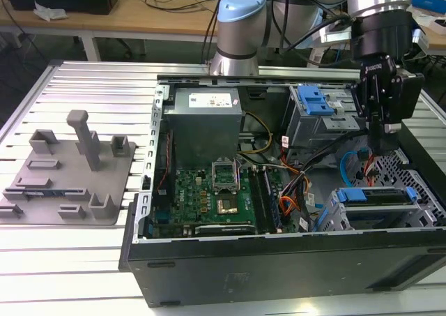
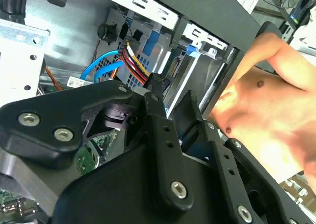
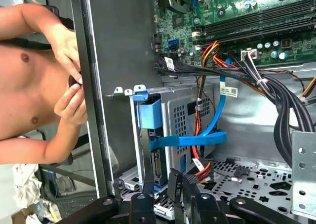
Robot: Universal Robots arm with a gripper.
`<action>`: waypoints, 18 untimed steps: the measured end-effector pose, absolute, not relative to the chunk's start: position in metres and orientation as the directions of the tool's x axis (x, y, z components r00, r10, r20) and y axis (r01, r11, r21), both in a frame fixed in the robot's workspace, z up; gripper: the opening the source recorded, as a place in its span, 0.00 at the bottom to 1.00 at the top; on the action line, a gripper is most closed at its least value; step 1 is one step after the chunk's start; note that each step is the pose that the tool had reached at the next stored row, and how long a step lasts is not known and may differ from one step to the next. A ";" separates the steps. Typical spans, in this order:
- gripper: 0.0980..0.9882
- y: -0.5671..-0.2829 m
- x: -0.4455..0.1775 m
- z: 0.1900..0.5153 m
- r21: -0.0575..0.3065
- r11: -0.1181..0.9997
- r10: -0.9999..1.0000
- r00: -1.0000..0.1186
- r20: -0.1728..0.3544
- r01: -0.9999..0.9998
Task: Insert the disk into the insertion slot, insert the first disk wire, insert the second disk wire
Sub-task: 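Insert the first disk wire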
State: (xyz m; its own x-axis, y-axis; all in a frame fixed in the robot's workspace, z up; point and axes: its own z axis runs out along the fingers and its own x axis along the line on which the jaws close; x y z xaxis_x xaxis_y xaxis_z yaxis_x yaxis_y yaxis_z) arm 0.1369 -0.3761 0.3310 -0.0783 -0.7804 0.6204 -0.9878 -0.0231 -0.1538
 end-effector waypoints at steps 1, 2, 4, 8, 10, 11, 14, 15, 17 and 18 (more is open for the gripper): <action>0.30 -0.376 0.137 0.331 -0.154 -0.023 -0.780 -0.078 0.621 -0.988; 0.30 -0.376 0.137 0.330 -0.154 -0.024 -0.777 -0.078 0.625 -0.988; 0.30 -0.376 0.137 0.330 -0.154 -0.025 -0.774 -0.078 0.628 -0.988; 0.20 -0.370 0.137 0.329 -0.153 -0.026 -0.765 -0.079 0.639 -0.988; 0.20 -0.369 0.137 0.328 -0.153 -0.026 -0.764 -0.079 0.640 -0.988; 0.20 -0.369 0.137 0.327 -0.153 -0.025 -0.763 -0.080 0.641 -0.988; 0.20 -0.369 0.136 0.325 -0.153 -0.021 -0.763 -0.083 0.642 -0.988; 0.20 -0.369 0.136 0.325 -0.153 -0.019 -0.762 -0.085 0.642 -0.988; 0.20 -0.369 0.136 0.324 -0.153 -0.013 -0.762 -0.089 0.642 -0.988; 0.20 -0.368 0.136 0.324 -0.153 -0.011 -0.761 -0.091 0.642 -0.988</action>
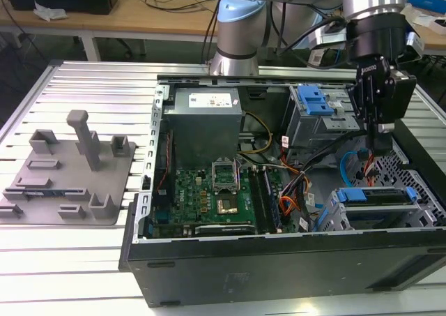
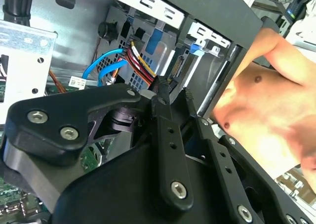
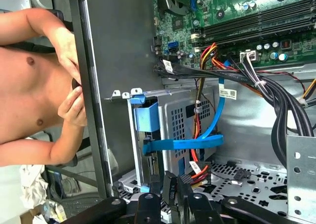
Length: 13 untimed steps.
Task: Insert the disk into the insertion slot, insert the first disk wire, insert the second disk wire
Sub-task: 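Insert the first disk wire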
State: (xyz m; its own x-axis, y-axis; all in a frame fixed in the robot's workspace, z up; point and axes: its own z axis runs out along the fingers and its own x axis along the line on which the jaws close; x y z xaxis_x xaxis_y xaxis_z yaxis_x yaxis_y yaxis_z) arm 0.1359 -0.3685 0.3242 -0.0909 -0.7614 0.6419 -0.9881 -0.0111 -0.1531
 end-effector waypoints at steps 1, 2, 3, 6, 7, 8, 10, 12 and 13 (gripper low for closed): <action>0.20 -0.368 0.136 0.324 -0.153 -0.009 -0.761 -0.093 0.642 -0.988; 0.20 -0.368 0.136 0.324 -0.153 -0.007 -0.761 -0.094 0.642 -0.988; 0.20 -0.367 0.136 0.324 -0.153 -0.005 -0.760 -0.095 0.643 -0.988; 0.20 -0.366 0.136 0.323 -0.154 -0.002 -0.759 -0.099 0.644 -0.988; 0.20 -0.366 0.136 0.322 -0.155 0.001 -0.758 -0.101 0.644 -0.988; 0.20 -0.366 0.136 0.321 -0.157 0.002 -0.758 -0.104 0.644 -0.988; 0.20 -0.365 0.136 0.321 -0.162 0.003 -0.758 -0.108 0.644 -0.987; 0.20 -0.365 0.136 0.321 -0.169 0.003 -0.758 -0.113 0.643 -0.986; 0.20 -0.365 0.136 0.320 -0.175 0.003 -0.758 -0.117 0.642 -0.985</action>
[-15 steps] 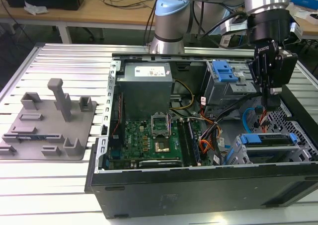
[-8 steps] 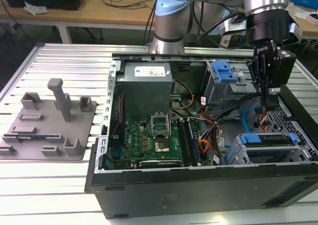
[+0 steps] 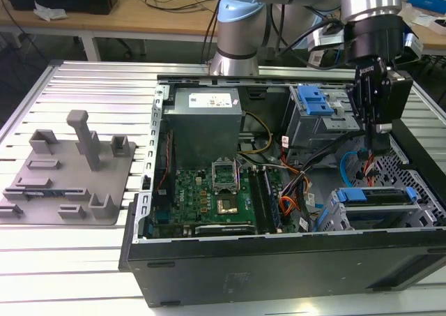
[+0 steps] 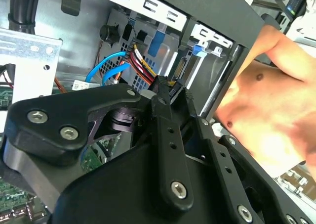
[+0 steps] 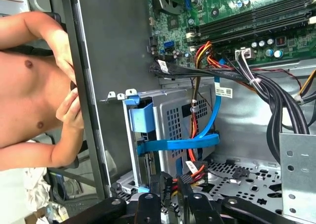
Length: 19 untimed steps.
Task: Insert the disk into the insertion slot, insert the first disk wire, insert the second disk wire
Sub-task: 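Insert the first disk wire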
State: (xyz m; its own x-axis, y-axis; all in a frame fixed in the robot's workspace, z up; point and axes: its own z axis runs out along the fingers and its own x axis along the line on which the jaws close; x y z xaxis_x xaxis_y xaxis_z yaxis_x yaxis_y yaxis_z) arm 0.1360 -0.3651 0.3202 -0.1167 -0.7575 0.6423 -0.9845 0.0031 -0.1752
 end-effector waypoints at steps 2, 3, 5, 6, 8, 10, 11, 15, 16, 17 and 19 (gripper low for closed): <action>0.20 -0.365 0.136 0.320 -0.180 0.003 -0.758 -0.120 0.642 -0.984; 0.20 -0.365 0.136 0.319 -0.180 0.003 -0.757 -0.120 0.642 -0.984; 0.20 -0.365 0.136 0.319 -0.180 0.004 -0.757 -0.121 0.642 -0.984; 0.11 -0.365 0.136 0.319 -0.180 0.005 -0.757 -0.121 0.642 -0.984; 0.08 -0.365 0.136 0.319 -0.180 0.005 -0.757 -0.122 0.642 -0.984; 0.08 -0.364 0.136 0.319 -0.180 0.004 -0.752 -0.122 0.648 -0.984; 0.08 -0.364 0.136 0.319 -0.179 0.003 -0.747 -0.121 0.653 -0.984; 0.08 -0.364 0.136 0.318 -0.178 0.001 -0.739 -0.121 0.663 -0.984; 0.08 -0.364 0.136 0.317 -0.178 0.001 -0.739 -0.120 0.663 -0.984; 0.08 -0.364 0.136 0.316 -0.178 0.001 -0.742 -0.120 0.660 -0.984; 0.08 -0.364 0.136 0.316 -0.175 0.006 -0.760 -0.119 0.638 -0.984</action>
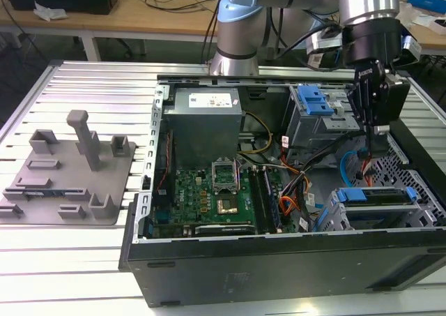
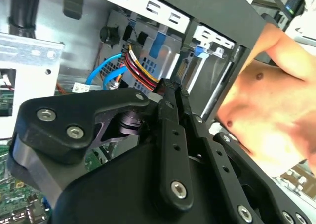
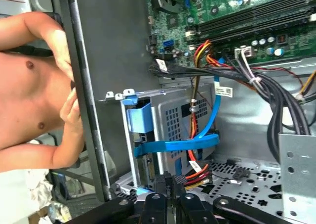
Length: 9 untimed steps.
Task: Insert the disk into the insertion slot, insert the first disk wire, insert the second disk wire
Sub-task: 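Insert the first disk wire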
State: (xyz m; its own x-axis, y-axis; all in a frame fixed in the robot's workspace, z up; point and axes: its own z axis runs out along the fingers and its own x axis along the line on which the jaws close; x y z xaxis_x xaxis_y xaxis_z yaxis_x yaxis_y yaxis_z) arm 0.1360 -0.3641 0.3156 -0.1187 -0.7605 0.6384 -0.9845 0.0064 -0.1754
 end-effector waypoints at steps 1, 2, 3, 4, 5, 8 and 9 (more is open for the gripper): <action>0.08 -0.364 0.137 0.316 -0.170 0.009 -0.769 -0.116 0.629 -0.985; 0.08 -0.364 0.138 0.315 -0.166 0.010 -0.773 -0.113 0.624 -0.986; 0.08 -0.364 0.141 0.316 -0.159 0.011 -0.776 -0.108 0.621 -0.987; 0.08 -0.364 0.145 0.316 -0.145 0.011 -0.778 -0.100 0.620 -0.989; 0.08 -0.364 0.147 0.316 -0.138 0.011 -0.779 -0.095 0.620 -0.990; 0.08 -0.365 0.148 0.316 -0.131 0.032 -0.782 -0.107 0.615 -0.991; 0.08 -0.366 0.148 0.316 -0.131 0.034 -0.782 -0.108 0.614 -0.991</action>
